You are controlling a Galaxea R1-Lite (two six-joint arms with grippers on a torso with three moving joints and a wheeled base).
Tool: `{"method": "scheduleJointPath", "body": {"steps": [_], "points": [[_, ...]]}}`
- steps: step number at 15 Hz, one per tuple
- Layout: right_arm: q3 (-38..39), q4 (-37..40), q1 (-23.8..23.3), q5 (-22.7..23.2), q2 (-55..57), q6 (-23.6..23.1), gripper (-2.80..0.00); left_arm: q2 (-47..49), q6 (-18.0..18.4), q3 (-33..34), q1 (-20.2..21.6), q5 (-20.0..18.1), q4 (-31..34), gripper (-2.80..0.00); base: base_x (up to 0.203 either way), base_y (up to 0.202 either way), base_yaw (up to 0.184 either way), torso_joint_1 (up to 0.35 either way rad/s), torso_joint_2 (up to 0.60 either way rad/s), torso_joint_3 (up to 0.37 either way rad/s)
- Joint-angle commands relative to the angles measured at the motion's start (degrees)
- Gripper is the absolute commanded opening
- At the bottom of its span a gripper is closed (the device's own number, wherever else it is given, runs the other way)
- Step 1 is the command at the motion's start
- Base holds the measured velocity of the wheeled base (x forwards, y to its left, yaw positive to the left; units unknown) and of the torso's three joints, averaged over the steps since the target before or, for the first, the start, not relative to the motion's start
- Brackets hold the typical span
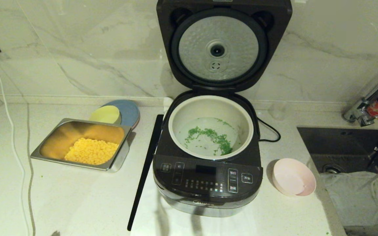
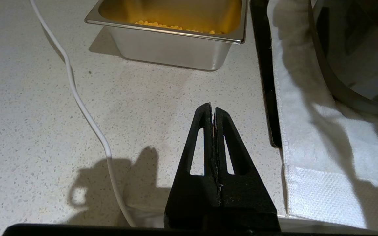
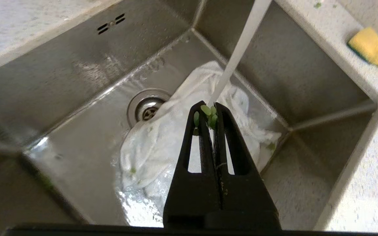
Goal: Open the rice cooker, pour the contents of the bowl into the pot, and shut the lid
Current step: Turn off the tap
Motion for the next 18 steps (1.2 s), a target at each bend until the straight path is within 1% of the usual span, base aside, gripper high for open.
{"method": "scheduleJointPath", "body": {"steps": [1,3,6,11,18], "points": [[-0.65,-3.65,-0.17,-0.9,4.23,-0.7,-2.8,-0.06,0.04,0.53,0.0,0.0,-0.04,-2.8,0.0,0.0,0.0,0.0,0.0,0.0],[-1.43,-8.38,-0.66,-1.11,6.56,-2.51,-2.8,-0.06,0.07,0.53,0.0,0.0,-0.04,-2.8,0.0,0.0,0.0,0.0,0.0,0.0],[-4.21,-14.68,-2.36,-1.66,9.88,-6.86,-2.8,-0.06,0.0,0.53,0.0,0.0,-0.04,-2.8,0.0,0.0,0.0,0.0,0.0,0.0],[-8.78,-15.38,-2.6,-2.31,14.65,-7.54,-2.8,-0.06,-0.01,0.53,0.0,0.0,-0.04,-2.8,0.0,0.0,0.0,0.0,0.0,0.0],[-18.0,-15.34,-2.1,-3.06,20.26,-9.06,-2.8,-0.06,0.0,0.53,0.0,0.0,-0.04,-2.8,0.0,0.0,0.0,0.0,0.0,0.0]]}}
